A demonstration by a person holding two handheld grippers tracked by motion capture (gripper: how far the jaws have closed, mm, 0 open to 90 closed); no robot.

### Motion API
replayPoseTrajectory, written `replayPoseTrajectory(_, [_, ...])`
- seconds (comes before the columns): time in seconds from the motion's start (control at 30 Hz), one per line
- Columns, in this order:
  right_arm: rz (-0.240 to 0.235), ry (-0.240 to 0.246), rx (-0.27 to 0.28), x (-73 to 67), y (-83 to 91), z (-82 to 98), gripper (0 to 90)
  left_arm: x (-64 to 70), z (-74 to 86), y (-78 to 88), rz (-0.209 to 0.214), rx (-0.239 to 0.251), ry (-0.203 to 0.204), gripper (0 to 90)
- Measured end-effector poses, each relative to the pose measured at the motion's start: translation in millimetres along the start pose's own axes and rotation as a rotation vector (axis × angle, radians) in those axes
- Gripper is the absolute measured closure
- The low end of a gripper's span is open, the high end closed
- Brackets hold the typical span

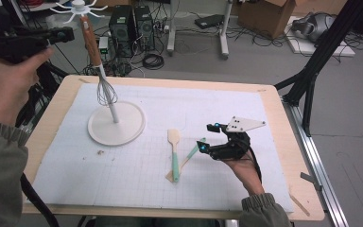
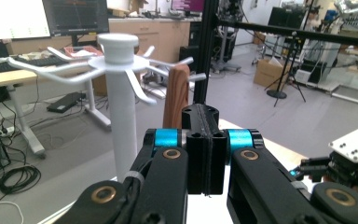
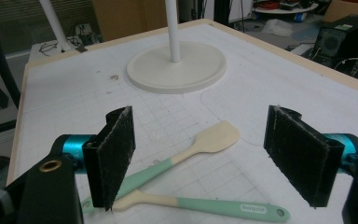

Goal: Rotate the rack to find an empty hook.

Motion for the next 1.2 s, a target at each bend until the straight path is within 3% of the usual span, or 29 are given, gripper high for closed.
replayPoseTrajectory(0.27, [0.001,0.005,-0.003,-0.7,0.2,1.4,23.9,-7.0,-4.5,-2.2,-0.03,0.024,0.003,89.4])
replayPoseTrajectory(0.7, [-0.002,0.004,0.003,-0.9,1.6,1.2,23.9,-19.1,-2.4,-0.6,-0.077,0.01,0.009,89.5])
replayPoseTrajectory(1.2, [0.016,0.003,0.008,-1.3,5.2,0.7,24.0,8.8,-8.0,8.3,-0.018,0.004,-0.028,89.5])
Point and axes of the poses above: each handheld gripper's, and its own axes: y roughly backward along the jaws, z roughly out of its underside, x roughly to its right, the point moved 2 cm from there along -y, roughly forward along the jaws, and after that the axes turned 14 degrees about x, right-handed, at the moved point
